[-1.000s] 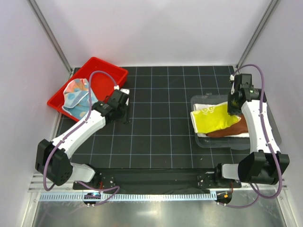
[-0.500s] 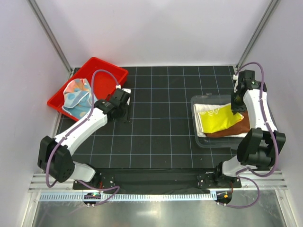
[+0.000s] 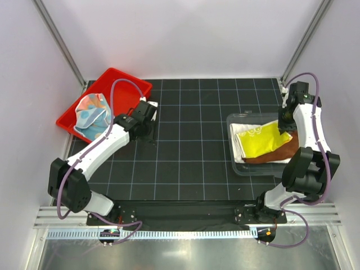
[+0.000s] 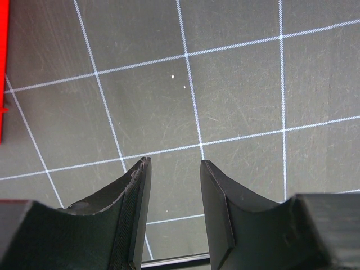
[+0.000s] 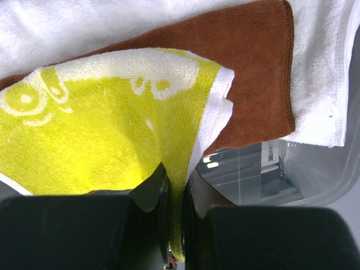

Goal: Fold and stack the towels
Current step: Neatly place the folded towel into the bin

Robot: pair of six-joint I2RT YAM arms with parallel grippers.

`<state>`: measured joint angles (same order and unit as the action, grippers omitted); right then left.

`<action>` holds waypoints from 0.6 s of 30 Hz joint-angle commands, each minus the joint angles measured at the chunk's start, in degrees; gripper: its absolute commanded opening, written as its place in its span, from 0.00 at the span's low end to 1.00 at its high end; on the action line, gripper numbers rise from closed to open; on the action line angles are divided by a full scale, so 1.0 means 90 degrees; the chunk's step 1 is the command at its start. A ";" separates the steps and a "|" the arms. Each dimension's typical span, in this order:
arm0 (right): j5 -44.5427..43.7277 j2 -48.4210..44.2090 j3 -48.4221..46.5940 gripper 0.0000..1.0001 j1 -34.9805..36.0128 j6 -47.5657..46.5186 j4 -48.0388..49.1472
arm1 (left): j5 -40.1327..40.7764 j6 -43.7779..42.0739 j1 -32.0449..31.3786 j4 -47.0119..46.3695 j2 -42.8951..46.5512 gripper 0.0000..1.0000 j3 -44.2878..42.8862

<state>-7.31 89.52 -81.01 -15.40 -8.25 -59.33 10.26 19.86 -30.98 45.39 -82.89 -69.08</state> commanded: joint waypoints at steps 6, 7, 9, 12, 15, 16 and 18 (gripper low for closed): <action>-0.0242 0.0385 -0.0422 0.01 -0.0349 0.0028 0.0147 | -0.0027 -0.0126 0.0024 0.0211 -0.0067 0.44 -0.0517; -0.0339 0.0434 -0.0442 0.03 -0.0359 0.0047 0.0195 | -0.0027 -0.0126 0.0024 0.0240 -0.0086 0.44 -0.0576; -0.0428 0.0629 -0.0548 0.19 -0.0369 0.0057 0.0235 | -0.0027 -0.0116 0.0024 0.0270 -0.0184 0.44 -0.0761; -0.0584 0.0864 -0.0705 0.55 -0.0379 0.0077 0.0323 | -0.0017 -0.0146 0.0024 0.0318 -0.0360 0.44 -0.0986; -0.0925 0.1186 -0.1008 0.65 -0.0389 0.0242 0.0284 | 0.0032 -0.0175 0.0024 0.0387 -0.0506 0.44 -0.1152; -0.1245 0.1225 -0.1066 0.66 -0.0379 0.0291 0.0264 | 0.0041 -0.0185 0.0024 0.0396 -0.0536 0.44 -0.1182; -0.1394 0.1177 -0.1174 0.67 -0.0379 0.0428 0.0293 | 0.0138 -0.0185 0.0024 0.0435 -0.0575 0.44 -0.1289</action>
<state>-14.50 101.43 -87.92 -18.61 -6.55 -57.76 10.41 19.00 -30.98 47.90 -87.66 -77.95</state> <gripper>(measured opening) 0.665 0.442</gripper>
